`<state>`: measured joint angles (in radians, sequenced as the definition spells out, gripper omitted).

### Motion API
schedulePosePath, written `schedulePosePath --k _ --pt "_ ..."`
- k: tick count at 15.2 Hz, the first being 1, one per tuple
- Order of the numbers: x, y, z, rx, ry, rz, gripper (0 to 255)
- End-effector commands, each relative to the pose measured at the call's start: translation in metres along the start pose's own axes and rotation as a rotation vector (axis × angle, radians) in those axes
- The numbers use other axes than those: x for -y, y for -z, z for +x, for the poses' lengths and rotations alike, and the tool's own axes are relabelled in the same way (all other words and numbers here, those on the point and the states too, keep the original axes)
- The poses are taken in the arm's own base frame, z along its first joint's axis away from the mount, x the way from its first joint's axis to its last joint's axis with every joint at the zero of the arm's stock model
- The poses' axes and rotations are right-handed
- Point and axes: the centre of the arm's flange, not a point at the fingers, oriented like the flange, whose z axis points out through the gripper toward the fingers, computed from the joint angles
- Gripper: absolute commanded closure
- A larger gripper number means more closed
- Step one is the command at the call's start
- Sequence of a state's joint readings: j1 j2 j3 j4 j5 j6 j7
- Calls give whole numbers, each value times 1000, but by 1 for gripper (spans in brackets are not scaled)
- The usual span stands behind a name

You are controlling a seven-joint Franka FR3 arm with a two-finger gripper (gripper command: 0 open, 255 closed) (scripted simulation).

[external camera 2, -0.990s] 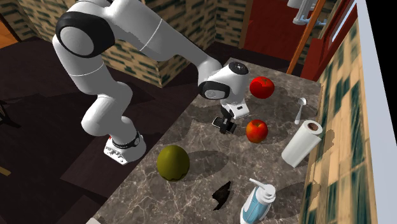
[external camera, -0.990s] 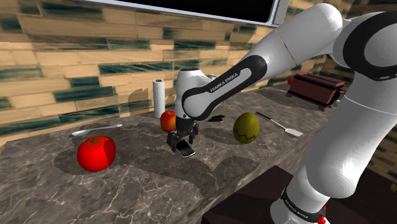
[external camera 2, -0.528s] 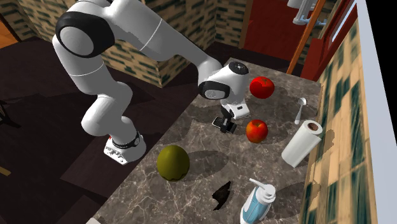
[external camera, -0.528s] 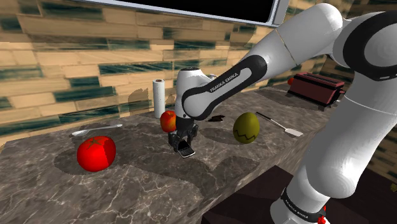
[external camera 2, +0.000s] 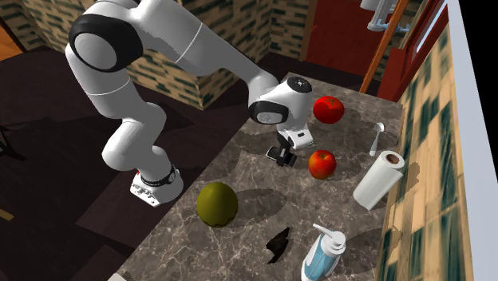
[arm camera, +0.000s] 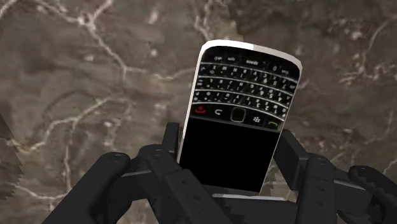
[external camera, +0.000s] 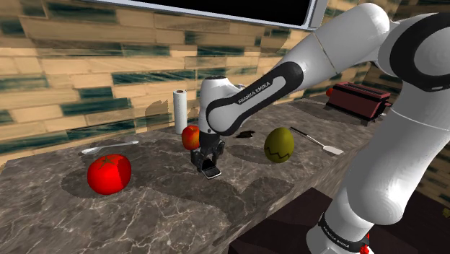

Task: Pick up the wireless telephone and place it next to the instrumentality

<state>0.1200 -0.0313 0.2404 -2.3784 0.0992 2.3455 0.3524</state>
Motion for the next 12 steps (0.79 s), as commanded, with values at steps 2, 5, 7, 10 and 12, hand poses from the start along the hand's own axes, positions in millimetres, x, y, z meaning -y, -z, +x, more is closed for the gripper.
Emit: schedulePosePath --k 2,5,7,10,12 --pt "1 13 -1 1 0 0 255" --pt "2 28 -1 1 0 0 255" --pt "2 39 -1 1 0 0 255" --pt "3 55 -2 1 0 0 255" --pt "4 65 -2 1 0 0 255"
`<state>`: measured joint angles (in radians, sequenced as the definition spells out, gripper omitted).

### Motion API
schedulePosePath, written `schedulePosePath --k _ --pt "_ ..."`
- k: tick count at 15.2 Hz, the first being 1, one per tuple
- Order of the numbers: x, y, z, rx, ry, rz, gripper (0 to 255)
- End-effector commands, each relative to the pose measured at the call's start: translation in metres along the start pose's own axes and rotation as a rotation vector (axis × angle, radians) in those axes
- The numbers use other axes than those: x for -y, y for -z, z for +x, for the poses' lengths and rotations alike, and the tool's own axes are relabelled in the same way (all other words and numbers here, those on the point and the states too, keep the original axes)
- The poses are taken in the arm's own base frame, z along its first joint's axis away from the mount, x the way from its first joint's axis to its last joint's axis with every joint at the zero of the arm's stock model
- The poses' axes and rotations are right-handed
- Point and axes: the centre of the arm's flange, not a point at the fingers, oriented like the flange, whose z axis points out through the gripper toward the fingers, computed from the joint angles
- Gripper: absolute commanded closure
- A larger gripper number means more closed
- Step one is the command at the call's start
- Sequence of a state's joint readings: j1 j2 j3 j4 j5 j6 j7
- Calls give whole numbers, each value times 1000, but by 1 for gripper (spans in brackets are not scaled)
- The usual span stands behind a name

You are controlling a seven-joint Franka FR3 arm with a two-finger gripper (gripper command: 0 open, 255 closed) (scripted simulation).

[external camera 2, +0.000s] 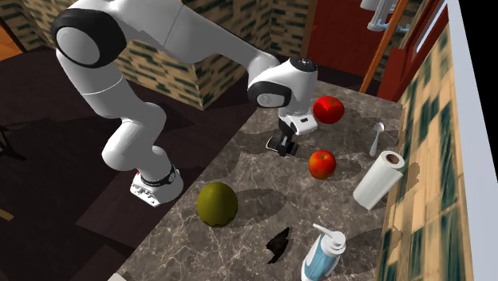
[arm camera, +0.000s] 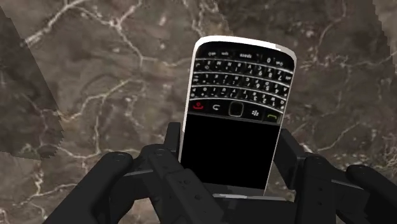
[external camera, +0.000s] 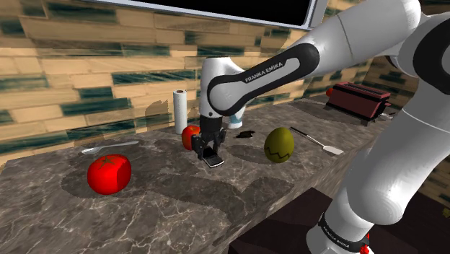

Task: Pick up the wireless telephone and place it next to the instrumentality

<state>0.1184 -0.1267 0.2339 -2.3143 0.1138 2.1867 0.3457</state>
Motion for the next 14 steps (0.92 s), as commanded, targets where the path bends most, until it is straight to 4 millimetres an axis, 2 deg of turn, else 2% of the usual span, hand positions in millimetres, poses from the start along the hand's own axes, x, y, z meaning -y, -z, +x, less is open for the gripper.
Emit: schedulePosePath --k 1,4,14 --pt "2 11 0 0 0 0 255" --pt "2 23 0 0 0 0 255" --pt "-130 31 5 0 0 0 255"
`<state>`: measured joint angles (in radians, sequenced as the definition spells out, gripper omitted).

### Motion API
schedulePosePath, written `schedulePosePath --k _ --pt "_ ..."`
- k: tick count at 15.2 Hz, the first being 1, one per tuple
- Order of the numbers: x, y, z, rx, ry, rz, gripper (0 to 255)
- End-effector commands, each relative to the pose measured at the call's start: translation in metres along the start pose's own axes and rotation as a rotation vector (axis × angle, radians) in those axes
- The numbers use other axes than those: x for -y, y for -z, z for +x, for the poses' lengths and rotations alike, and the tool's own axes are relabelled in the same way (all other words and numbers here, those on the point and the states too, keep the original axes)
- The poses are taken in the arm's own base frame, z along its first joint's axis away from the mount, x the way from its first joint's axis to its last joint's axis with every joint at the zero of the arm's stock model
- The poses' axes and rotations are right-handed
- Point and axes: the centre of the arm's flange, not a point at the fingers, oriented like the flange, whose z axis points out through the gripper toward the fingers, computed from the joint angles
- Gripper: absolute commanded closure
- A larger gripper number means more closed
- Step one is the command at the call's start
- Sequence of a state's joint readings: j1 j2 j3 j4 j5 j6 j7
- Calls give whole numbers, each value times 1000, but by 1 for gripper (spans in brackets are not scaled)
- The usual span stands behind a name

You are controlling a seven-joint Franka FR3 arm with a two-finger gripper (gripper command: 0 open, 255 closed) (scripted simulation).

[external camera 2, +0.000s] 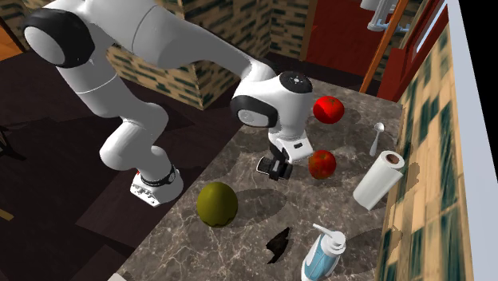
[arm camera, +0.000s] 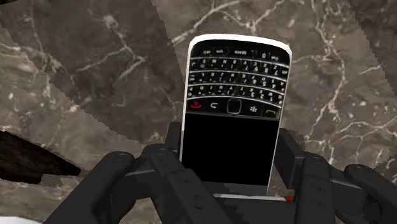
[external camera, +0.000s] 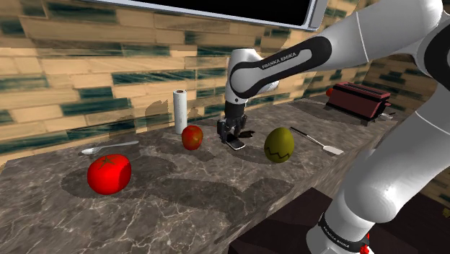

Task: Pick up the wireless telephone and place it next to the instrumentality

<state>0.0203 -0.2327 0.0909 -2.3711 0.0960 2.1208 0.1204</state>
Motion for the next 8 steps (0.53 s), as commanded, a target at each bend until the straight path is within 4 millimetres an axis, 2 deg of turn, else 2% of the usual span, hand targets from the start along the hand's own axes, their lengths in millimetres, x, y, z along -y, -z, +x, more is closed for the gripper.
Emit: schedulePosePath --k 1,8 --pt "-26 4 0 0 2 0 255" --pt "-118 10 4 0 2 0 255"
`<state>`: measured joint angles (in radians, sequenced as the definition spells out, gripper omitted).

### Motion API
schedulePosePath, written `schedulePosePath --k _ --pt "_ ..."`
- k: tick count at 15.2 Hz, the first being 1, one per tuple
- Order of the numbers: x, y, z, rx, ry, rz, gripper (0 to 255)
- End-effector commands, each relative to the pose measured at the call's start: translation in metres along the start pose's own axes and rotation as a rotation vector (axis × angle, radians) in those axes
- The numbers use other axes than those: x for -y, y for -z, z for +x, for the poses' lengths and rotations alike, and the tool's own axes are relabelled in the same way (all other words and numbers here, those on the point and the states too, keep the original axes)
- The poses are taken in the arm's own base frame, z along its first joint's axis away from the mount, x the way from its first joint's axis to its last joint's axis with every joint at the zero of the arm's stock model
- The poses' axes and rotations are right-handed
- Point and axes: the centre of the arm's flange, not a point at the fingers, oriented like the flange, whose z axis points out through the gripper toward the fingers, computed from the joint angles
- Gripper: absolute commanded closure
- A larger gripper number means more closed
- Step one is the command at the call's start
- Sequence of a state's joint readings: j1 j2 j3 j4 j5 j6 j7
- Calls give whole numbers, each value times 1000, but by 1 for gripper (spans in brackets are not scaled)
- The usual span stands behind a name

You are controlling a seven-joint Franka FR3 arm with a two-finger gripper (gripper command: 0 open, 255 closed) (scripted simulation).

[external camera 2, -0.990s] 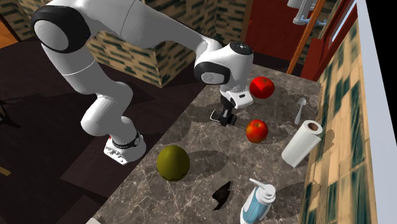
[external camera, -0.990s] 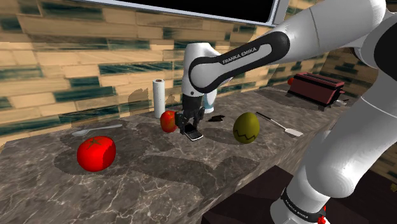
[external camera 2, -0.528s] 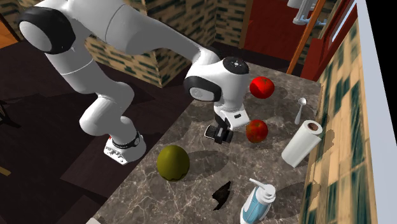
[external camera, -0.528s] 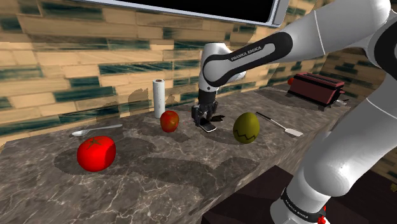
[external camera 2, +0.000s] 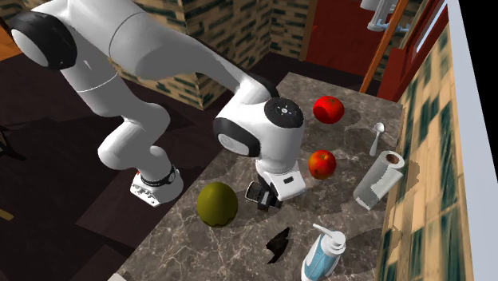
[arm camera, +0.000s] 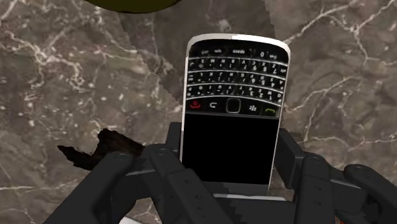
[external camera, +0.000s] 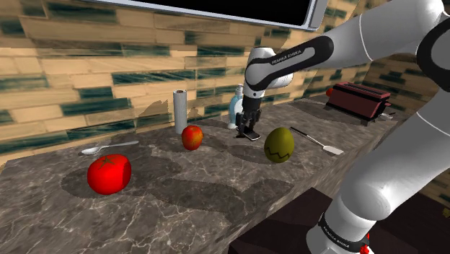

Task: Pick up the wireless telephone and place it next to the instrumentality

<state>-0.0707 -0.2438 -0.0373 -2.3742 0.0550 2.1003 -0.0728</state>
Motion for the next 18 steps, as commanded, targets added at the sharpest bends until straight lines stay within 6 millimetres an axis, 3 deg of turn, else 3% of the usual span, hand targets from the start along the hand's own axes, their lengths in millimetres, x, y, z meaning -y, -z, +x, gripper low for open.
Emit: schedulePosePath --k 1,18 --pt "-29 2 1 0 1 0 255" --pt "-253 16 10 0 1 0 255"
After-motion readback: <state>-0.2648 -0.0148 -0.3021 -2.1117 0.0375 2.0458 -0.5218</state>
